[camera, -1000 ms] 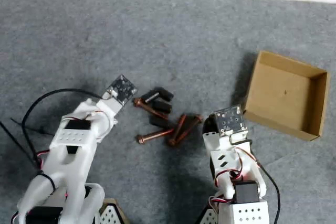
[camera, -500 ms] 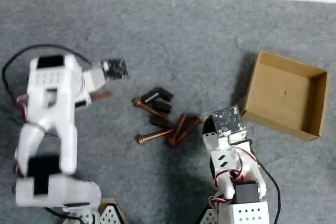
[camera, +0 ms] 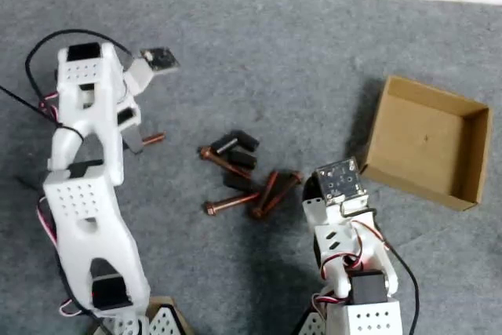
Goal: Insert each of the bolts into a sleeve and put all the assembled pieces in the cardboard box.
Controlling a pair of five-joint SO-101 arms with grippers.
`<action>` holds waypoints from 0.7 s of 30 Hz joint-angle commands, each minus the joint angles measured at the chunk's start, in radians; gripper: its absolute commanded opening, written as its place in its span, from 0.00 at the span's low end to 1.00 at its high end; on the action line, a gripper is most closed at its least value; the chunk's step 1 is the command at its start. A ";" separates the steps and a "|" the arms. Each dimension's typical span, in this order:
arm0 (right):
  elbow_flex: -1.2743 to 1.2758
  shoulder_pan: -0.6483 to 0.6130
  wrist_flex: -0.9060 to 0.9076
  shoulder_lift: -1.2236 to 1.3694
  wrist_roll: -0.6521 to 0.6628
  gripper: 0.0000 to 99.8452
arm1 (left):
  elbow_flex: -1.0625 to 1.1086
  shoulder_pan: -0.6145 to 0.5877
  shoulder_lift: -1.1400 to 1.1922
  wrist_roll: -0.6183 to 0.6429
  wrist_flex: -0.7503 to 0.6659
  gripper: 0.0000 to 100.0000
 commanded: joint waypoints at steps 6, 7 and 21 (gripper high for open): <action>0.093 -0.005 -0.039 -0.022 0.015 0.00 | -0.248 -0.047 0.001 1.146 0.146 0.23; 0.093 -0.005 -0.039 -0.022 0.015 0.00 | -0.248 -0.047 0.004 1.263 0.146 0.23; 0.093 -0.005 -0.039 -0.022 0.015 0.00 | -0.114 -0.050 0.005 1.718 0.146 0.23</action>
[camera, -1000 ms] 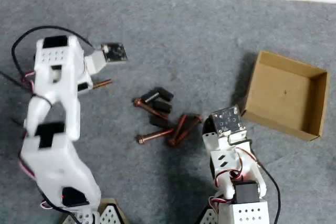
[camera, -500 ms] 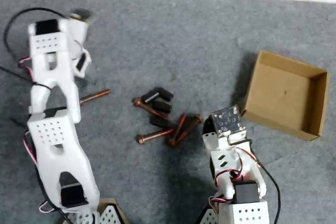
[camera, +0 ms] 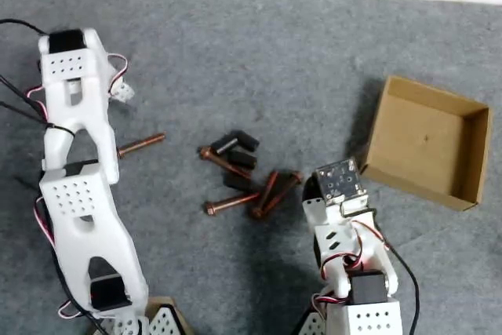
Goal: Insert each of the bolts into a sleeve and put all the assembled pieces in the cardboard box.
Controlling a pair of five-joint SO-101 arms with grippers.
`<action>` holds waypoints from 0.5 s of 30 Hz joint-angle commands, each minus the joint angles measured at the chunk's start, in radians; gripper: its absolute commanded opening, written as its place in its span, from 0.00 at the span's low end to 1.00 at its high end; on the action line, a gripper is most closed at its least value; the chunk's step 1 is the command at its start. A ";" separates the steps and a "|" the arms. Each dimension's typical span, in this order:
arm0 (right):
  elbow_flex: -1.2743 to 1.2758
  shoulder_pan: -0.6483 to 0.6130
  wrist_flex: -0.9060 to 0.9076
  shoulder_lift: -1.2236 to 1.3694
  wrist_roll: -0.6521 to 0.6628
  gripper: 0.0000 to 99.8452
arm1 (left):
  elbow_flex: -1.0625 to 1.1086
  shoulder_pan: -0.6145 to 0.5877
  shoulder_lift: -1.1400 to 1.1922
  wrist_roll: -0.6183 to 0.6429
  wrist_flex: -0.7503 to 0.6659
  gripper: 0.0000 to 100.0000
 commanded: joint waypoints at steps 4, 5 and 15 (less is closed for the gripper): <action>0.093 -0.005 -0.039 -0.022 0.009 0.00 | 0.081 0.015 -0.007 0.198 0.015 0.23; 0.093 -0.005 -0.039 -0.022 0.009 0.00 | 0.087 0.022 -0.007 0.198 0.012 0.23; 0.093 -0.005 -0.050 -0.022 0.009 0.00 | 0.117 0.062 -0.005 0.199 -0.057 0.23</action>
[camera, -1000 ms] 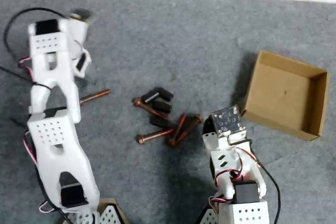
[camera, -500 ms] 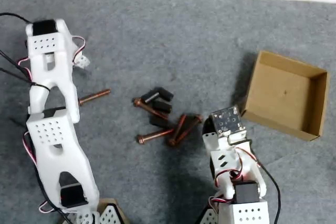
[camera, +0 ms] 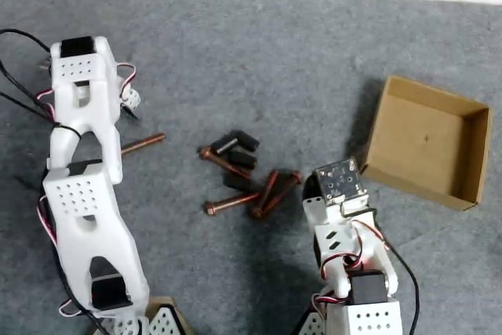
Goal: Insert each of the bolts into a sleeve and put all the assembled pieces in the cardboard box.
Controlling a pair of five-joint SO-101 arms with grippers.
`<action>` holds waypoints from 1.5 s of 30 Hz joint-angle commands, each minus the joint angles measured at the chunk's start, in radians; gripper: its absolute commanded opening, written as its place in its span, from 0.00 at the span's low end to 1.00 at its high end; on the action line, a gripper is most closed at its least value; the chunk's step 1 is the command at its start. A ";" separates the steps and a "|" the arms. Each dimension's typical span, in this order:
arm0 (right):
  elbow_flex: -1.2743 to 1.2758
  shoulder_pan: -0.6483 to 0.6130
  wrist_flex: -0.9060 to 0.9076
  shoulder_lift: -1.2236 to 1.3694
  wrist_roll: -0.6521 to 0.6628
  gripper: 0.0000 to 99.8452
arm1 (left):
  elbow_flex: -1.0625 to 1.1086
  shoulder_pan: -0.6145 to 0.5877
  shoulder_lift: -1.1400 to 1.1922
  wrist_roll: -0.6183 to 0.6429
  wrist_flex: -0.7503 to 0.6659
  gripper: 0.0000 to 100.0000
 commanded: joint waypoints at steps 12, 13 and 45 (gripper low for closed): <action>0.093 -0.005 -0.036 -0.022 0.009 0.00 | 0.162 0.039 -0.007 0.034 -0.199 0.23; 0.093 -0.005 -0.036 -0.022 0.009 0.00 | 0.171 0.038 -0.007 0.041 -0.209 0.23; 0.093 -0.005 -0.036 -0.022 0.011 0.00 | 0.205 0.036 -0.245 0.021 0.011 0.23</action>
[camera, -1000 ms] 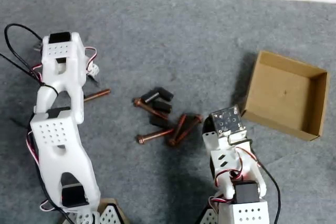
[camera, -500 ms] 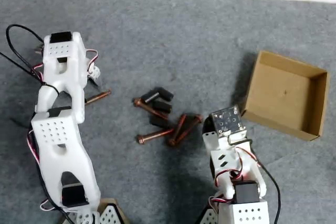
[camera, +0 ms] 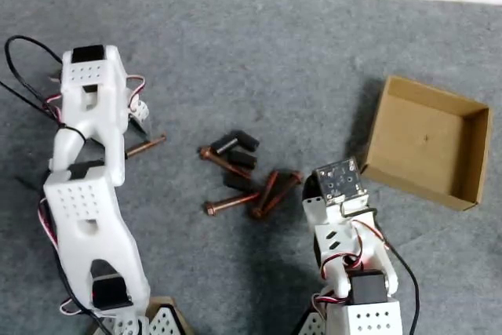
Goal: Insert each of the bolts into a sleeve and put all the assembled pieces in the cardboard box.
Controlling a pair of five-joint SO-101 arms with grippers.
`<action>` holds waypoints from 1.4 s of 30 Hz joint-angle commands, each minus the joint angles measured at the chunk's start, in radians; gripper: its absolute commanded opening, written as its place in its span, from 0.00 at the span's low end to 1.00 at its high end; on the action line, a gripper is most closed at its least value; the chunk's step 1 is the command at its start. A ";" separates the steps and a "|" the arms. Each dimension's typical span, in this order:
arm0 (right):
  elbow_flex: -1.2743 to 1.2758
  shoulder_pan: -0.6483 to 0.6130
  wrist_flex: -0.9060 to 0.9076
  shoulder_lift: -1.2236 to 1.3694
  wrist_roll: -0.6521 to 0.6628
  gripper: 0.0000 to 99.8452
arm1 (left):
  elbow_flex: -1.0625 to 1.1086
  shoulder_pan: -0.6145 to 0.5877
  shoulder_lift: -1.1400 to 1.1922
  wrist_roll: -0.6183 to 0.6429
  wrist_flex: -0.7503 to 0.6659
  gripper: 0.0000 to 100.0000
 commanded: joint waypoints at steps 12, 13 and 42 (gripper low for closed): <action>0.093 -0.005 -0.036 -0.019 0.011 0.00 | 0.547 0.015 -0.288 0.040 -0.273 0.23; 0.093 -0.005 -0.036 -0.019 0.011 0.00 | 0.578 0.018 -0.288 0.041 -0.310 0.23; 0.093 -0.005 -0.036 -0.021 0.011 0.00 | 0.584 0.018 -0.395 0.126 -0.586 0.23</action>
